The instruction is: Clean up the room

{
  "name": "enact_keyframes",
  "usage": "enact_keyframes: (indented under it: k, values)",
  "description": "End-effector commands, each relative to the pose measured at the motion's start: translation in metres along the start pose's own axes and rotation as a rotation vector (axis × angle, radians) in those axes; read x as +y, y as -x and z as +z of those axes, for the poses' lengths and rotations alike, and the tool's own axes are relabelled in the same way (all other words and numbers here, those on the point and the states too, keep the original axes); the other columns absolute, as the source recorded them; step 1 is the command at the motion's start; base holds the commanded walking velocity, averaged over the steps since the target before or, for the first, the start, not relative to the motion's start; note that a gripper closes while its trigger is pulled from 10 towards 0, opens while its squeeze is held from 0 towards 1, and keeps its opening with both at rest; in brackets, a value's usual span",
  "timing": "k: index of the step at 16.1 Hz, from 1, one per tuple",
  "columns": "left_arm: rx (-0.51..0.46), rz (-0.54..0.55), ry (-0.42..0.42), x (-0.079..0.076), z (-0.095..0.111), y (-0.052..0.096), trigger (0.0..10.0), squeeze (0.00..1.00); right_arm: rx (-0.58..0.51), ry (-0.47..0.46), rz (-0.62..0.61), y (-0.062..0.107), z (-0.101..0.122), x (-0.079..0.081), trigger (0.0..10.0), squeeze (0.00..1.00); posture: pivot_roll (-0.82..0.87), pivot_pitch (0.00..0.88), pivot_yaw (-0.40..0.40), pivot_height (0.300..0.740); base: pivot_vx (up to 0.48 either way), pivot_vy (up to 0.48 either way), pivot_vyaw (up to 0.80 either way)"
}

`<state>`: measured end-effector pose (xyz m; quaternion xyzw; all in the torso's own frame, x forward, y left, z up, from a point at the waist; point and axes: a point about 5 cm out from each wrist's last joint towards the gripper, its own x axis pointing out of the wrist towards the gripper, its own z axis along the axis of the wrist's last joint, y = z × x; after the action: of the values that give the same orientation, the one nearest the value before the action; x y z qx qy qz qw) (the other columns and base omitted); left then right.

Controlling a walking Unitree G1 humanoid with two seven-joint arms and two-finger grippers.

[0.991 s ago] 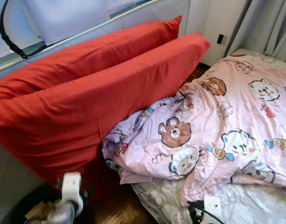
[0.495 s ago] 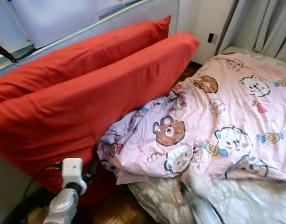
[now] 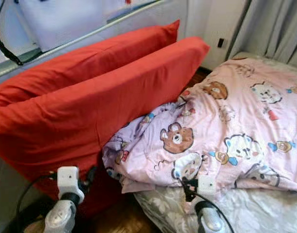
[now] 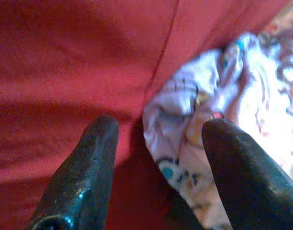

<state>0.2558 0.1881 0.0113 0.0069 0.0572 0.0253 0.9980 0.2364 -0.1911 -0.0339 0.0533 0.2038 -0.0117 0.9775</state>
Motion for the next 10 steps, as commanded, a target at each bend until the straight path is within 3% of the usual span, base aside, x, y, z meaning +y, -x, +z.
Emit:
enact_keyframes:
  k: [1, 4, 10]
  values:
    - [-0.025, 0.049, 0.013, 0.009, 0.004, 0.002, 10.0, 0.00, 0.002, 0.000, -0.014, 0.002, -0.002, -0.001, 10.0, 0.00, -0.02, 0.036, 0.017, 0.740, 0.000, 0.000, 0.00]
    - [-0.078, 0.050, 0.025, 0.007, 0.020, -0.006, 10.0, 0.00, -0.046, 0.009, -0.048, -0.004, 0.012, -0.013, 10.0, 0.00, -0.03, 0.019, 0.020, 0.740, 0.000, 0.000, 0.00]
    - [-0.079, 0.061, 0.031, 0.008, 0.021, -0.001, 10.0, 0.00, -0.188, 0.053, -0.005, -0.014, 0.042, -0.004, 10.0, 0.00, -0.03, 0.000, 0.009, 0.740, 0.000, 0.000, 0.00]
